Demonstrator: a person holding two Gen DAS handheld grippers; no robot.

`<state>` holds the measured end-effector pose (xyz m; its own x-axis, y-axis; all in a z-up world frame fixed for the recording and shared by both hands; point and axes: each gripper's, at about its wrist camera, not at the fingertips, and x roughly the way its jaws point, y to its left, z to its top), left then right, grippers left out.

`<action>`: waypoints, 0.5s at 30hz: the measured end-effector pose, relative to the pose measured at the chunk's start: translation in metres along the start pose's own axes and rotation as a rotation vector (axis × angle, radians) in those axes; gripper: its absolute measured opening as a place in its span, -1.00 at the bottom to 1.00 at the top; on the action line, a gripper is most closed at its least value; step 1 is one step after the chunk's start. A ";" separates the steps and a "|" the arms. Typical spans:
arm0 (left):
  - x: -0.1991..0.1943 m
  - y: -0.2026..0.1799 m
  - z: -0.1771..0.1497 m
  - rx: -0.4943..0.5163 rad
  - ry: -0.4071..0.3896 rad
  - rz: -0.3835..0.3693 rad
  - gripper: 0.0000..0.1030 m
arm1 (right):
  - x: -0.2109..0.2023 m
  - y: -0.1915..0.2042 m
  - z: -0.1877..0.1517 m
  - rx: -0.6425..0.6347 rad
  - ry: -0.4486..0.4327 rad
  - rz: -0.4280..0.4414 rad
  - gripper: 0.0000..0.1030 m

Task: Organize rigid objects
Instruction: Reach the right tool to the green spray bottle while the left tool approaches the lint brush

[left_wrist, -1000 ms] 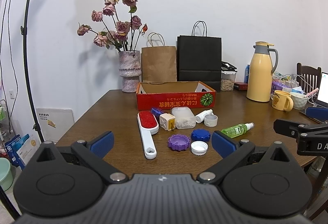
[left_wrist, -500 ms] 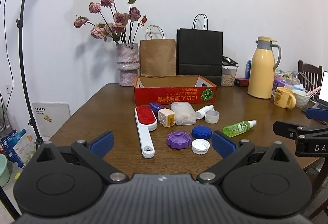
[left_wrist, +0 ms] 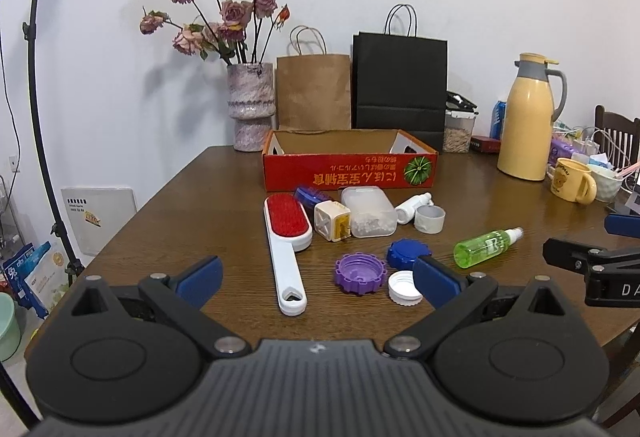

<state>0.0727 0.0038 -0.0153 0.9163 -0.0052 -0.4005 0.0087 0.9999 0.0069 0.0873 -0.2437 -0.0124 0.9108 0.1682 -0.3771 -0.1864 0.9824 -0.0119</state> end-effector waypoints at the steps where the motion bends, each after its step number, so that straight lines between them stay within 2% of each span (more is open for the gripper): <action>1: 0.003 0.000 0.000 -0.001 0.005 -0.001 1.00 | 0.004 -0.001 0.000 0.001 0.005 0.000 1.00; 15: 0.050 0.009 0.010 -0.015 0.061 0.013 1.00 | 0.056 -0.004 0.007 0.012 0.071 -0.011 1.00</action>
<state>0.1226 0.0129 -0.0264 0.8900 0.0083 -0.4559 -0.0096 1.0000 -0.0005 0.1415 -0.2378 -0.0268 0.8841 0.1518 -0.4420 -0.1716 0.9851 -0.0050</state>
